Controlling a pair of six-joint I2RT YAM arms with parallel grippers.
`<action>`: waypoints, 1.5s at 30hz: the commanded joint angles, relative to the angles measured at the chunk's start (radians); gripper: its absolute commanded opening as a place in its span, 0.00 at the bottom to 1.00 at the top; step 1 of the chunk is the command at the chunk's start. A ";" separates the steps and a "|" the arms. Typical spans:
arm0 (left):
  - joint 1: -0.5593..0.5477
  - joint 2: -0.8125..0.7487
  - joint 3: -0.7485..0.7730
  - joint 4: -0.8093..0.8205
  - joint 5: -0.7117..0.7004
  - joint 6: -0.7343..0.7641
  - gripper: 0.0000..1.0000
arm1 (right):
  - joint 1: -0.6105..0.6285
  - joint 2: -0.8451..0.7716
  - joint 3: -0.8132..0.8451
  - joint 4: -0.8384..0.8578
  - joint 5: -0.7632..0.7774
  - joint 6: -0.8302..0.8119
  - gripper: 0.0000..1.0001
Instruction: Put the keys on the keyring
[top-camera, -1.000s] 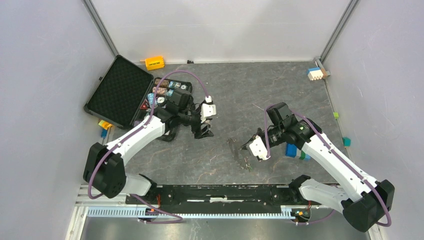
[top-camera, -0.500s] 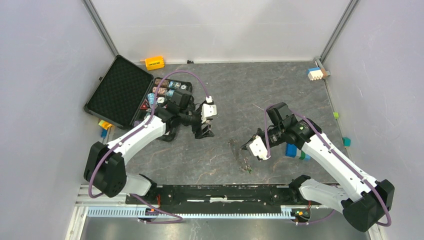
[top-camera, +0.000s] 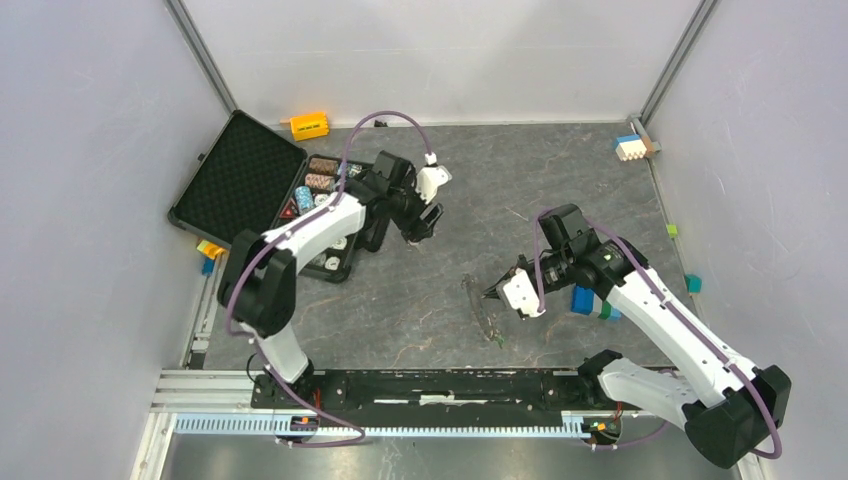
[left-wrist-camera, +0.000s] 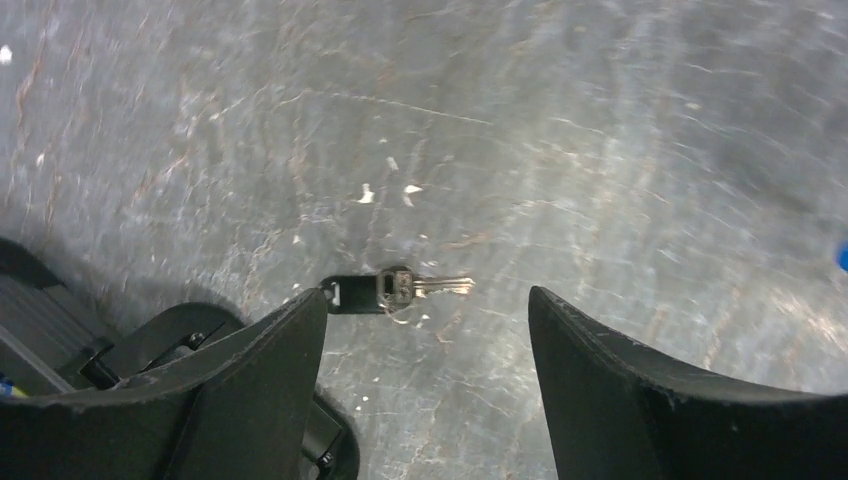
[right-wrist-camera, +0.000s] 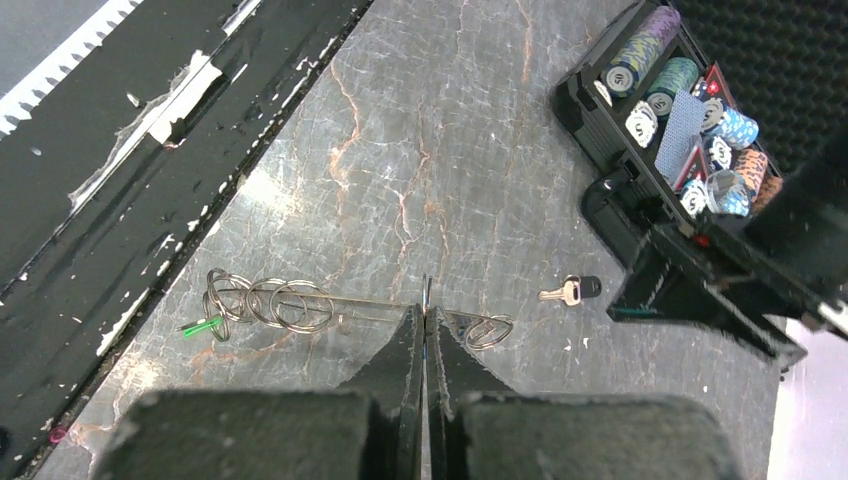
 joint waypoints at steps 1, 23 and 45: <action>0.012 0.137 0.151 -0.111 -0.182 -0.168 0.78 | -0.003 -0.029 -0.009 -0.175 -0.212 -0.408 0.00; 0.043 0.291 0.214 -0.252 -0.146 -0.307 0.57 | -0.004 -0.066 -0.064 -0.088 -0.185 -0.334 0.00; 0.045 0.304 0.196 -0.231 -0.107 -0.334 0.34 | -0.003 -0.071 -0.074 -0.076 -0.174 -0.324 0.00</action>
